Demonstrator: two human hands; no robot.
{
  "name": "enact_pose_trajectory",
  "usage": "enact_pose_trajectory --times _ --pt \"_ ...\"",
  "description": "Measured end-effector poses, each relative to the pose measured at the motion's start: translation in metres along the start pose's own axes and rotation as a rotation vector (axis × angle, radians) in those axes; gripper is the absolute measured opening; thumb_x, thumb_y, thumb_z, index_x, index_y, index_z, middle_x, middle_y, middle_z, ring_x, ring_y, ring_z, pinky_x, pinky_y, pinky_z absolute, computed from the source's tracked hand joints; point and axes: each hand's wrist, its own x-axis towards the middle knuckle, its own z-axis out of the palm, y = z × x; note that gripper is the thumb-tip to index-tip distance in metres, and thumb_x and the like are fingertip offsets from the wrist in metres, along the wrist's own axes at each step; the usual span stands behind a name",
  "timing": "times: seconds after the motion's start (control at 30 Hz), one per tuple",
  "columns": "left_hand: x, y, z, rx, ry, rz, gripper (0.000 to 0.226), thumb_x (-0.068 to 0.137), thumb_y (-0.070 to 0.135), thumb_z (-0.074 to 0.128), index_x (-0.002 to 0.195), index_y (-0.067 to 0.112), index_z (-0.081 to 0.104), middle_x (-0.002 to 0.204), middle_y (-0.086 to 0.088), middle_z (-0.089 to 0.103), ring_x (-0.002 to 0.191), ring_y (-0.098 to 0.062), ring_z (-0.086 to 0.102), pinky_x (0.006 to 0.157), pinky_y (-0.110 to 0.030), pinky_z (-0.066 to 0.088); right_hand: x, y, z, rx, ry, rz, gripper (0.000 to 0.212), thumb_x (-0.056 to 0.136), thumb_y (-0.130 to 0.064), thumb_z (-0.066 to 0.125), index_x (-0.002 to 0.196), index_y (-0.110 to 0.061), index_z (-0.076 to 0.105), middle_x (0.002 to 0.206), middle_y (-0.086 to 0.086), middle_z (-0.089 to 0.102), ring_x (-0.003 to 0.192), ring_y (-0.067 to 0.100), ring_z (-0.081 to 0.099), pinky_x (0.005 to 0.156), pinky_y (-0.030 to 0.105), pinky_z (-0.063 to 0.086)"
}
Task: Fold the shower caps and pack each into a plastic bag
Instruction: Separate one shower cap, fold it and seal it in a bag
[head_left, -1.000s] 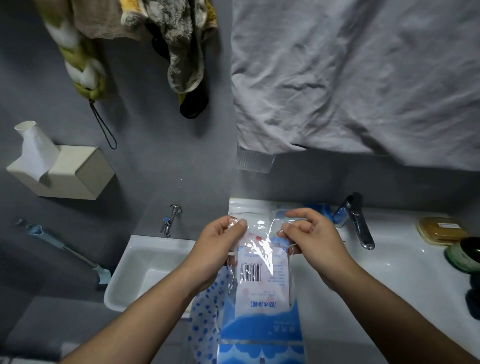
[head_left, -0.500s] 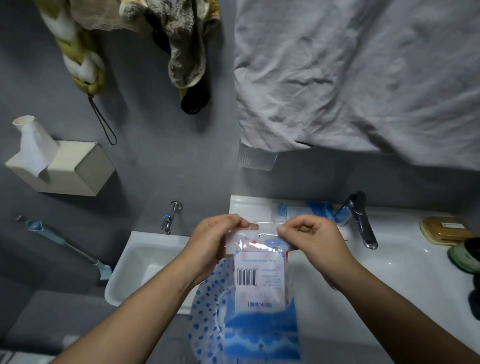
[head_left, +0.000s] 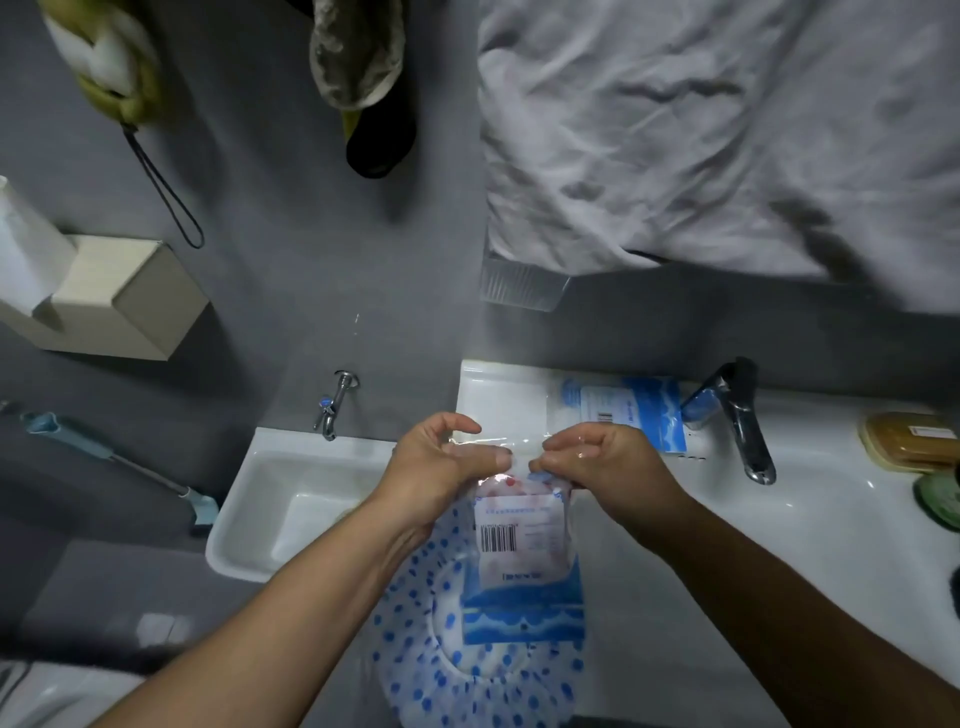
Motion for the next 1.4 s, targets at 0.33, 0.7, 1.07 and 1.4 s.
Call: enact_pose_trajectory --times 0.33,0.7,1.07,1.4 --pt "0.072 -0.015 -0.027 0.274 -0.169 -0.139 0.019 0.075 -0.002 0.080 0.088 0.012 0.076 0.077 -0.006 0.075 0.066 -0.015 0.067 0.064 -0.023 0.052 0.079 -0.004 0.012 -0.264 -0.157 -0.084 0.011 0.072 -0.004 0.080 0.070 -0.013 0.073 0.064 -0.002 0.069 0.053 0.004 0.063 0.054 0.019 0.052" --pt "0.180 -0.052 -0.070 -0.336 0.033 -0.346 0.012 0.098 0.004 0.052 0.097 0.007 0.064 0.073 -0.003 0.077 0.058 -0.011 0.073 0.048 -0.023 0.057 0.132 0.024 0.056 -0.691 0.193 -0.461 0.043 0.082 -0.028 0.061 0.123 -0.013 0.060 0.123 0.009 0.060 0.119 0.029 0.049 0.101 0.048 0.042" --pt "0.222 -0.074 -0.042 0.296 0.353 -0.141 0.021 0.083 0.015 0.075 0.074 0.013 0.056 0.081 -0.012 0.064 0.076 -0.028 0.063 0.082 -0.041 0.059 0.149 0.080 0.084 -0.737 -0.284 -0.077 0.060 0.101 -0.042 0.039 0.154 -0.025 0.016 0.165 -0.001 -0.002 0.150 0.025 -0.009 0.120 0.042 0.004" --pt "0.205 -0.063 -0.054 0.421 0.264 -0.212 0.078 0.082 0.045 0.075 0.141 0.006 0.041 0.128 -0.010 0.054 0.111 -0.027 0.058 0.094 -0.036 0.050 0.128 0.081 0.066 -0.735 -0.135 -0.237 0.049 0.097 -0.036 0.051 0.143 -0.022 0.042 0.159 0.001 0.027 0.148 0.020 0.015 0.118 0.038 0.018"
